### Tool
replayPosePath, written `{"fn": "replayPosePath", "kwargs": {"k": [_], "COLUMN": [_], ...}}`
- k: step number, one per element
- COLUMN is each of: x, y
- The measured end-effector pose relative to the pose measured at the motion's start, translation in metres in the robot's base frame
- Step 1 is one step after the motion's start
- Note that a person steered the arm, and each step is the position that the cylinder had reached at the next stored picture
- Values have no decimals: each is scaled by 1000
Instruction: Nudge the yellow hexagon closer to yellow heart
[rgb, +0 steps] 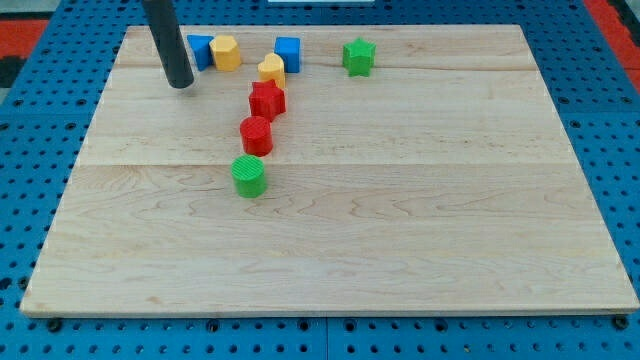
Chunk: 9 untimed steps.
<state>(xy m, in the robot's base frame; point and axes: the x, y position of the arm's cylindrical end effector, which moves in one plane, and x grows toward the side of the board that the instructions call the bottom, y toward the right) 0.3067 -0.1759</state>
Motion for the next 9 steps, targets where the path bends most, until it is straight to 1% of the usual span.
{"fn": "replayPosePath", "kwargs": {"k": [1,2,4,5,6,7,8,9], "x": [-8,-29,-24,-8,-7,-26,-43,-59], "y": [38,48,57,96,77,45,79,99]}}
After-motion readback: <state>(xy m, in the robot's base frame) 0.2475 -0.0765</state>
